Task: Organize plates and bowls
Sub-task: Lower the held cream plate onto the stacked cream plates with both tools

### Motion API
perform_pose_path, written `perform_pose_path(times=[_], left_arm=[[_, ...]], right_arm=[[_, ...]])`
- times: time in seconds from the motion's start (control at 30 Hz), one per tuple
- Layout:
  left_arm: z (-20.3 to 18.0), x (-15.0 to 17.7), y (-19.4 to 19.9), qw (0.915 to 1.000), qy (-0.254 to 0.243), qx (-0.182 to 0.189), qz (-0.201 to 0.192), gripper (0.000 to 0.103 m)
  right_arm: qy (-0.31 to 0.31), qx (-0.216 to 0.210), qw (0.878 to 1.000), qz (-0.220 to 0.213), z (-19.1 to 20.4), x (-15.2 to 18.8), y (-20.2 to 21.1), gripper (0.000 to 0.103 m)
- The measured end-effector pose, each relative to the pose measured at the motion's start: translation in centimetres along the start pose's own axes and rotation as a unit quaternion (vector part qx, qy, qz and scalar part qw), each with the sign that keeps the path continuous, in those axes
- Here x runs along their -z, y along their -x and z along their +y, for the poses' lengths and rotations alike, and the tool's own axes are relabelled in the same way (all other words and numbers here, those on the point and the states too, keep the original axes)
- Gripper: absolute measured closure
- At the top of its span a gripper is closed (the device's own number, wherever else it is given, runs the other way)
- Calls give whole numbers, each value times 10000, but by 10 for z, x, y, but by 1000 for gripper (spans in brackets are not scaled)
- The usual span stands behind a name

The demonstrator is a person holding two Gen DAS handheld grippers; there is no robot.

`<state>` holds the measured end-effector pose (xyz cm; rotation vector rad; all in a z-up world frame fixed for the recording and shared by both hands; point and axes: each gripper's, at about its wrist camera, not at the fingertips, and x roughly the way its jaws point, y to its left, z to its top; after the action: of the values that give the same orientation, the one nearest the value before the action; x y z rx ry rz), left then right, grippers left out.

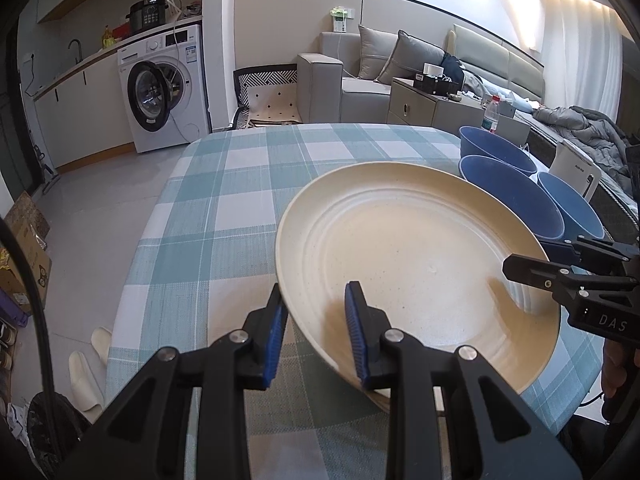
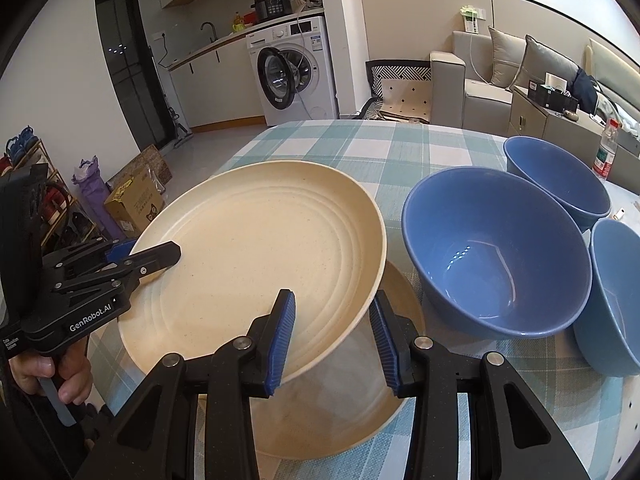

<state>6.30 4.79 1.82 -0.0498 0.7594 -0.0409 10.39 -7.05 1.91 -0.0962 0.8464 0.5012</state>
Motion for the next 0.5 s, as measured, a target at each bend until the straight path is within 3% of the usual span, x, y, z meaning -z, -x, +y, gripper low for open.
perform_pose_path(times=[0.5], left_arm=[[-4, 17, 7, 10000, -64, -17, 52, 76]], right_arm=[[89, -12, 9999, 85, 3, 21, 2, 64]])
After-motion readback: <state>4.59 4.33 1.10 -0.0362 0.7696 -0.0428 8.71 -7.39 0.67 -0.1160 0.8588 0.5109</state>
